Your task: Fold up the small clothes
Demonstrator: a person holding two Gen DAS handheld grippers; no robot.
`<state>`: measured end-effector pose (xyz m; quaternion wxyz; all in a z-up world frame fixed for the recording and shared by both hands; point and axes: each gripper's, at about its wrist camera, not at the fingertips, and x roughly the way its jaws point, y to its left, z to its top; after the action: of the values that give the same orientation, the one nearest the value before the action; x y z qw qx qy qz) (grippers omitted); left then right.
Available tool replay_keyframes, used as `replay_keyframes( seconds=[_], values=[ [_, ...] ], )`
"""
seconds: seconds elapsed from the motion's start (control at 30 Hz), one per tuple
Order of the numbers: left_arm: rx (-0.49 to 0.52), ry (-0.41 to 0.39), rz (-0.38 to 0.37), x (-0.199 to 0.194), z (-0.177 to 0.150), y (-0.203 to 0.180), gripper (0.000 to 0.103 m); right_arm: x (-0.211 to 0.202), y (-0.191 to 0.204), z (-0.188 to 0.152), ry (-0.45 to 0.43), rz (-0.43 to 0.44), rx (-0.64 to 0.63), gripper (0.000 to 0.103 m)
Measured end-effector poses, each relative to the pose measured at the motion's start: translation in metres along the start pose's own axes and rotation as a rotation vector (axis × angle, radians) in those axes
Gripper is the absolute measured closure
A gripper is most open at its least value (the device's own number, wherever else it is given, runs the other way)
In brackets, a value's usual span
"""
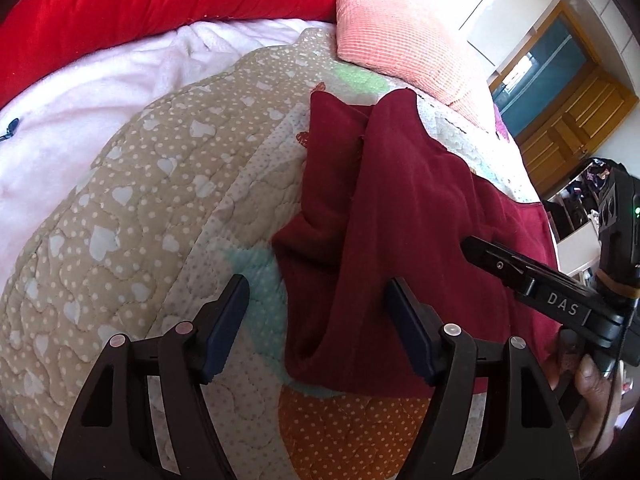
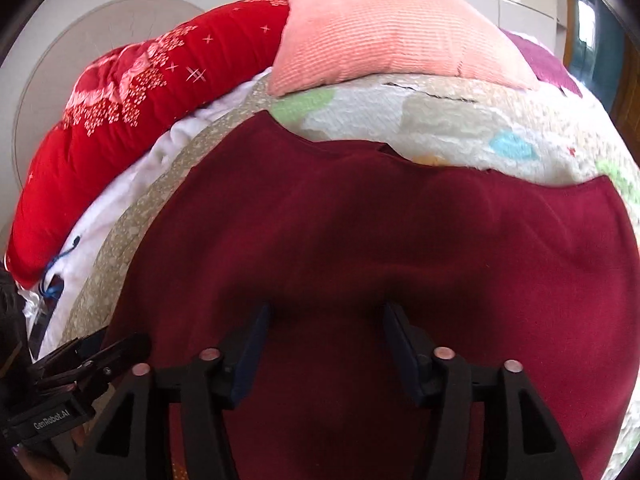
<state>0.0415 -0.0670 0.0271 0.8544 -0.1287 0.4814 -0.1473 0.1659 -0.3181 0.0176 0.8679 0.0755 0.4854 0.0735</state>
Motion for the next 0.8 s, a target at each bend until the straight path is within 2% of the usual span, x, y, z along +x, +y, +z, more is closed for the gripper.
replay_keyframes(
  seconds=[0.1,0.2,0.4,0.47,0.6,0.7,0.8],
  values=[
    [-0.004,-0.019,-0.028,0.002,0.002,0.004,0.03,-0.004,0.009,0.005,0.013,-0.007,-0.013,0.043],
    [-0.015,-0.048,-0.07,0.002,-0.001,0.01,0.028,-0.013,0.016,0.011,-0.011,0.012,-0.013,0.043],
    [-0.073,-0.059,-0.164,-0.004,0.001,0.023,0.027,-0.004,0.036,0.039,0.004,0.082,0.019,0.043],
    [-0.108,-0.08,-0.171,-0.009,0.0,0.028,0.027,0.002,0.045,0.05,0.011,0.1,0.036,0.043],
    [-0.103,-0.081,-0.176,-0.015,-0.003,0.029,0.027,0.019,0.066,0.074,0.038,0.175,0.08,0.043],
    [-0.109,-0.074,-0.185,-0.016,-0.002,0.03,0.027,0.045,0.079,0.083,0.131,0.13,0.071,0.043],
    [-0.11,-0.067,-0.189,-0.017,-0.001,0.031,0.027,0.065,0.085,0.086,0.162,0.076,0.045,0.046]
  ],
)
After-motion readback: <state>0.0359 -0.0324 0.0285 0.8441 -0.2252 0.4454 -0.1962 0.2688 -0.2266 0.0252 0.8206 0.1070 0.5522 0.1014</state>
